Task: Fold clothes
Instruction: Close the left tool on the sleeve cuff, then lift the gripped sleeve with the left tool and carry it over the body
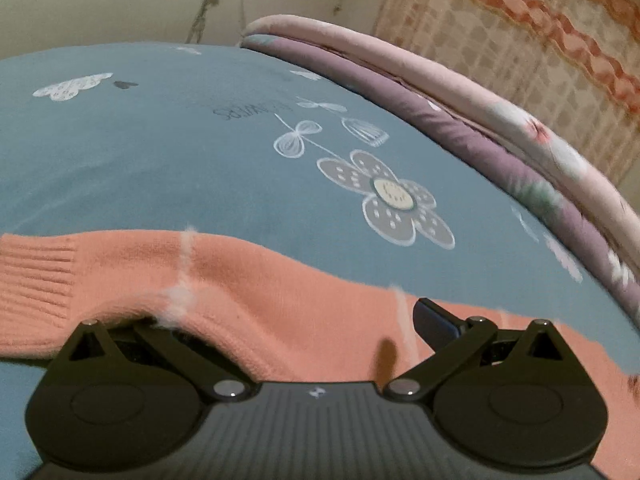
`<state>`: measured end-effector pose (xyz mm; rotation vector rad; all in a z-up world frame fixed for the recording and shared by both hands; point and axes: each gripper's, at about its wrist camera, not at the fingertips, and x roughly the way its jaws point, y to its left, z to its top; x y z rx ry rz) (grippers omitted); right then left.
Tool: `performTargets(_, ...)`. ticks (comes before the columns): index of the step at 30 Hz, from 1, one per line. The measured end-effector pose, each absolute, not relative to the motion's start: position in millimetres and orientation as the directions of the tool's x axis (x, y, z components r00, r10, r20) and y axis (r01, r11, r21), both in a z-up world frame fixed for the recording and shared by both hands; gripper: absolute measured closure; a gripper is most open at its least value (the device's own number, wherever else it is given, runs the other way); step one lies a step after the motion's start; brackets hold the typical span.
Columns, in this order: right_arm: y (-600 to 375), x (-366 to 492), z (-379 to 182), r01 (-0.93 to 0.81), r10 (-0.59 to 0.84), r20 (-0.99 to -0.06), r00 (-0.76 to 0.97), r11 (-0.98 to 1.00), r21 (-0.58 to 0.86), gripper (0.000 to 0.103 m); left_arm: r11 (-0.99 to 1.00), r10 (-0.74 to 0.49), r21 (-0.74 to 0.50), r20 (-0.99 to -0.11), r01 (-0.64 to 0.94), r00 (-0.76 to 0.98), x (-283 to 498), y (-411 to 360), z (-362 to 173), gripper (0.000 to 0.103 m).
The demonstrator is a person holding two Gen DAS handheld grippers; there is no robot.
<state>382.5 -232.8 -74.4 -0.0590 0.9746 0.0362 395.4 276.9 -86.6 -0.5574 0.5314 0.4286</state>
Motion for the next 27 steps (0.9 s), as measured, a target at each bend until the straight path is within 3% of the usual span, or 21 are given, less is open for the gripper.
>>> performTargets(5, -234.0, 381.6, -75.3, -0.059, 0.007, -0.823, 0.569, 0.998, -0.032, 0.0, 0.796, 0.231, -0.398, -0.495, -0.456, 0.837, 387.7, 266.0, -62.0, 0.001)
performTargets(16, -231.1, 383.0, -68.5, -0.073, 0.009, -0.829, 0.559, 0.997, -0.039, 0.0, 0.865, 0.168, -0.358, -0.453, -0.351, 0.875, 395.3, 237.1, -17.2, 0.001)
performTargets(27, -215.6, 354.0, -37.3, -0.213, 0.138, -0.788, 0.6, 0.977, 0.009, 0.0, 0.893, 0.103, -0.359, -0.426, -0.272, 0.899, 412.1, 208.7, 20.0, 0.001)
